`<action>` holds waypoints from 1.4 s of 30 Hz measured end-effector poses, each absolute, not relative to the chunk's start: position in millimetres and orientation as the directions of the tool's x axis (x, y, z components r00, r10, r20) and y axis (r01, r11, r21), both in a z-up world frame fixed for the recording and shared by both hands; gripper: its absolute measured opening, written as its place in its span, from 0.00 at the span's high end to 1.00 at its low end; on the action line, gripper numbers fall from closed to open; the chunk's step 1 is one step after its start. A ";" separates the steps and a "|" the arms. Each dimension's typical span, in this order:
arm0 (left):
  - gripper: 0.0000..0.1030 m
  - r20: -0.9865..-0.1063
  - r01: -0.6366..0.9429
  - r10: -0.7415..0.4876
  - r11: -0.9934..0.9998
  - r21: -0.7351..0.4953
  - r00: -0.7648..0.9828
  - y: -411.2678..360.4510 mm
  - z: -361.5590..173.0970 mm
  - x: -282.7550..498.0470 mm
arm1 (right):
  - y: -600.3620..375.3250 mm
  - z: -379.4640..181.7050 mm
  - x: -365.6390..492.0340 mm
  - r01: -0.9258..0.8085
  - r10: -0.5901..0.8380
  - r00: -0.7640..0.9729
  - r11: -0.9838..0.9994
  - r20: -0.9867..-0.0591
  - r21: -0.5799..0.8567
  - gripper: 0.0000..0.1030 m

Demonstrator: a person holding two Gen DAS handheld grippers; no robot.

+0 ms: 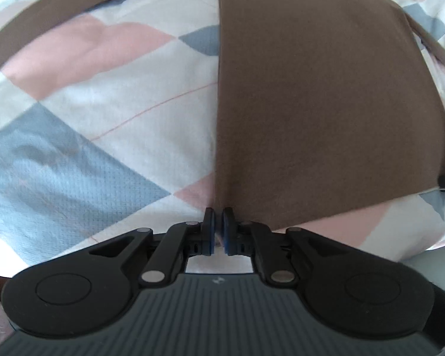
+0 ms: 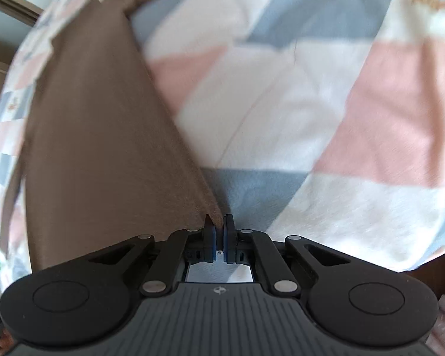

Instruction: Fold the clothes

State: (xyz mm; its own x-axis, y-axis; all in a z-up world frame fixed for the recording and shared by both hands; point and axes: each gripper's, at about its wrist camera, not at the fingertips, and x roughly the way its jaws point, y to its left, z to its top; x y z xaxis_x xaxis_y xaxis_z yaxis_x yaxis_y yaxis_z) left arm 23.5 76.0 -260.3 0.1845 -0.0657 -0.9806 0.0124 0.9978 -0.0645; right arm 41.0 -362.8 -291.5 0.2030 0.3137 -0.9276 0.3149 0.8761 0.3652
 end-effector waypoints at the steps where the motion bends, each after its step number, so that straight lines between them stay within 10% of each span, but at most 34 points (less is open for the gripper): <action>1: 0.80 -0.983 0.015 -0.044 0.999 -0.042 0.180 73.4 -253.6 22.1 | -355.2 -296.8 45.5 0.322 0.299 0.187 0.881 -0.936 0.345 0.96; 6: 0.61 -0.986 0.039 0.020 0.999 0.027 0.163 53.9 -203.9 12.1 | -334.9 -263.0 42.6 0.328 0.143 0.159 0.926 -0.977 0.189 0.31; 19: 0.23 -0.930 0.129 0.011 0.990 0.062 0.367 -20.1 -59.1 0.0 | -272.3 -112.7 -4.3 0.159 0.156 0.427 0.957 -0.891 0.243 0.07; 42: 0.16 -0.889 0.005 0.048 0.998 0.056 0.455 -47.9 16.9 -82.2 | -267.4 1.7 -76.9 0.030 0.076 0.619 0.992 -0.781 0.121 0.00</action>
State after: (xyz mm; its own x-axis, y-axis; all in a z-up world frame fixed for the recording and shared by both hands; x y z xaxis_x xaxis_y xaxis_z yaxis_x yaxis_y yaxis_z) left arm -82.2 -47.9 16.9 0.4546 0.0478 -0.8894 0.0051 0.9984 0.0562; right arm -76.9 -267.4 1.7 0.6193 0.0763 -0.7815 0.0300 0.9923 0.1206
